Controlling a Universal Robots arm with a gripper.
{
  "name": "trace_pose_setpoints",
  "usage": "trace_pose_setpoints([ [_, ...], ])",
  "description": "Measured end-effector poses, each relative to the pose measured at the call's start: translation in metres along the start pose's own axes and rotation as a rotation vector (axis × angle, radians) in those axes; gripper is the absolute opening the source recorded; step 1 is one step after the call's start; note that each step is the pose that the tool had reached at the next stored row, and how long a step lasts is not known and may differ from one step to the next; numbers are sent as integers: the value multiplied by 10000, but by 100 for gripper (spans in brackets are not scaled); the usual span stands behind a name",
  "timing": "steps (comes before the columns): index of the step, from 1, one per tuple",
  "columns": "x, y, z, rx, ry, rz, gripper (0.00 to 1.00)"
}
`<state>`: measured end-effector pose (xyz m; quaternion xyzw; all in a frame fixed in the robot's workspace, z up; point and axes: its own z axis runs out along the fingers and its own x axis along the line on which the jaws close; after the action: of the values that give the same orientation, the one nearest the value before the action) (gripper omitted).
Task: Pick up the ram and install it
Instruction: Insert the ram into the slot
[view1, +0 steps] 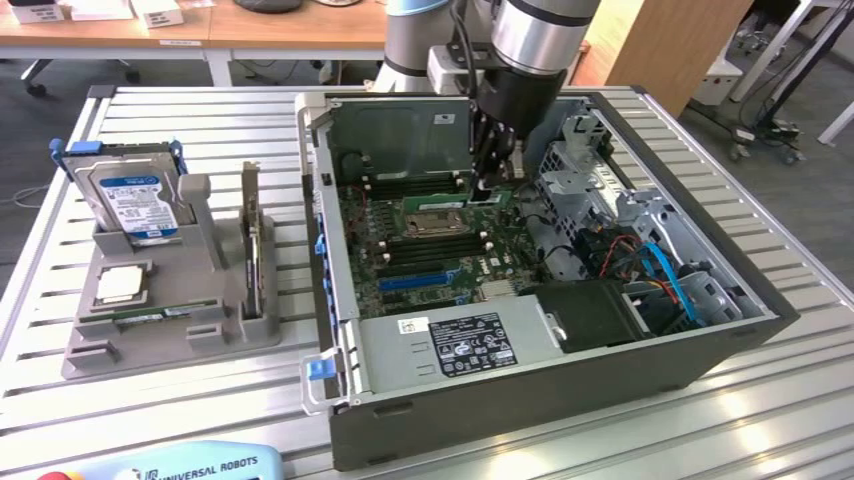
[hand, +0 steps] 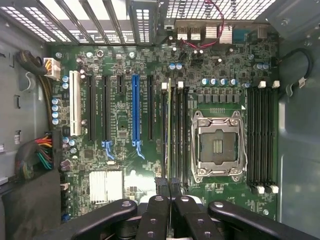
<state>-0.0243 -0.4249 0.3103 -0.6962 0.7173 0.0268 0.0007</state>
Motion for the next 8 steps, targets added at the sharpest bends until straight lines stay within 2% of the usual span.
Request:
trace_pose_setpoints([
  [8,2,-2,40,0,1,0,11],
])
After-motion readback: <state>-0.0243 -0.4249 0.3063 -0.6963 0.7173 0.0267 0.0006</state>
